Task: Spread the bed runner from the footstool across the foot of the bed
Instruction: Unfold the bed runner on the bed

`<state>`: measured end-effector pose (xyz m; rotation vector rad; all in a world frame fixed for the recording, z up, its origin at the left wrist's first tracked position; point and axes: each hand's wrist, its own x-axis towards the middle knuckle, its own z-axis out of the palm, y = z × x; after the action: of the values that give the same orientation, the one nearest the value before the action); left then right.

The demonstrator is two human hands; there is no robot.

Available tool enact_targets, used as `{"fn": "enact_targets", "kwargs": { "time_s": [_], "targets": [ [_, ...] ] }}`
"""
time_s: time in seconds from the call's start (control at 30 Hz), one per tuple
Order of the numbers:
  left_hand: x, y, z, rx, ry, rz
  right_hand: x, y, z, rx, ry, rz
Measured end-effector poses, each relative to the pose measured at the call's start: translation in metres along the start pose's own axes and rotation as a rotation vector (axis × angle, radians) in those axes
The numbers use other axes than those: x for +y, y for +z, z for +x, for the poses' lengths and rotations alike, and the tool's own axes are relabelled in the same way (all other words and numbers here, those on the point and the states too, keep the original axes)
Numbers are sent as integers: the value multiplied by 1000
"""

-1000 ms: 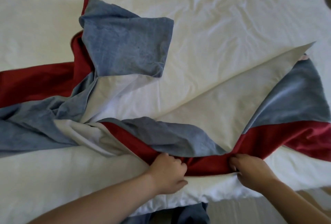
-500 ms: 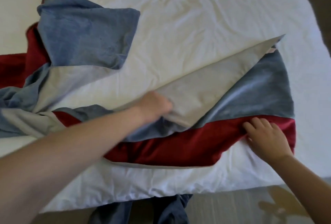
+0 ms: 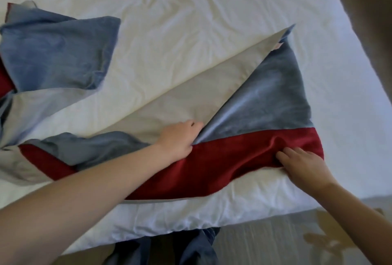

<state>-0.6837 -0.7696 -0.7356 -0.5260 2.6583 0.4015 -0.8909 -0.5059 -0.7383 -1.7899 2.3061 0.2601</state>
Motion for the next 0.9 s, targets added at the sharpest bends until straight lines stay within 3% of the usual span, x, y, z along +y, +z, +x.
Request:
{"fn": "enact_targets", "kwargs": {
  "time_s": [0.23, 0.37, 0.5, 0.63, 0.77, 0.9],
  "targets": [
    [7, -2, 28, -22, -102, -231, 48, 10, -41, 39, -17, 39],
    [3, -22, 41, -29, -80, 31, 59, 14, -56, 86, -18, 60],
    [13, -41, 51, -26, -196, 108, 74, 16, -67, 21, 1, 57],
    [52, -40, 62, 113, -58, 221, 95, 18, -84, -78, 73, 28],
    [102, -31, 81, 129, 103, 229, 132, 18, -112, -258, 170, -61],
    [137, -22, 99, 138, 104, 159, 143, 19, -121, -324, 360, -62]
  ]
}}
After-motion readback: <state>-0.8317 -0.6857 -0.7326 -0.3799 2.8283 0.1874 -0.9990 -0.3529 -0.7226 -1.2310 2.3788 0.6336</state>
